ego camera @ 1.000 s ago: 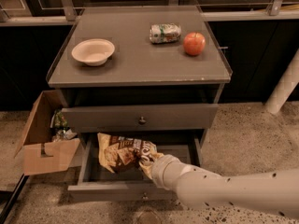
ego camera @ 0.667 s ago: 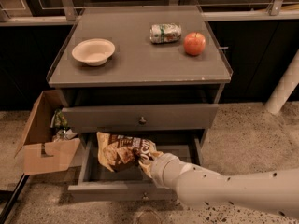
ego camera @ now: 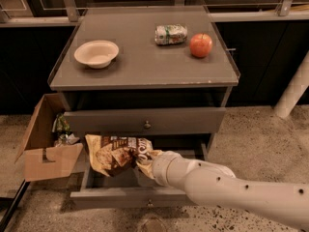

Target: Pick brown chip bag from middle drawer and place on counter

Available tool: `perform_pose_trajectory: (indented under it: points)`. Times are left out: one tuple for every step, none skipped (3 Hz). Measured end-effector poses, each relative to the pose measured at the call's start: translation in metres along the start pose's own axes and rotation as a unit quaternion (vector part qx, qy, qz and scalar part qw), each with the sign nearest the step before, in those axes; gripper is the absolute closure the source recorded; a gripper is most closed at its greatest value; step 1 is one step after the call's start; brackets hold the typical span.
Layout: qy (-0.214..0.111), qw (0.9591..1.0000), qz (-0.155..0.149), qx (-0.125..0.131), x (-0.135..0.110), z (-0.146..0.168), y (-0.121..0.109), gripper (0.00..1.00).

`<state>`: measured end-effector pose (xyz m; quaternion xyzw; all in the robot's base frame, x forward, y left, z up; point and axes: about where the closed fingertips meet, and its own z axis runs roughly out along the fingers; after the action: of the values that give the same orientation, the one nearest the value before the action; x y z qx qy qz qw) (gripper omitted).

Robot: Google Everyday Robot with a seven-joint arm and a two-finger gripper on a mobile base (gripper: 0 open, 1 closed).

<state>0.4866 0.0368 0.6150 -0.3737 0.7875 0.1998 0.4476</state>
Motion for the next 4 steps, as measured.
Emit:
perform_pose_trajectory:
  points:
    - [-0.040, 0.9980, -0.043, -0.024, -0.044, -0.010, -0.005, 1.00]
    - [-0.082, 0.9941, -0.064, -0.031, -0.082, -0.041, -0.027, 1.00]
    - [-0.088, 0.9895, -0.099, -0.057, -0.102, -0.084, -0.029, 1.00]
    - [-0.088, 0.9896, -0.100, -0.056, -0.103, -0.084, -0.029, 1.00]
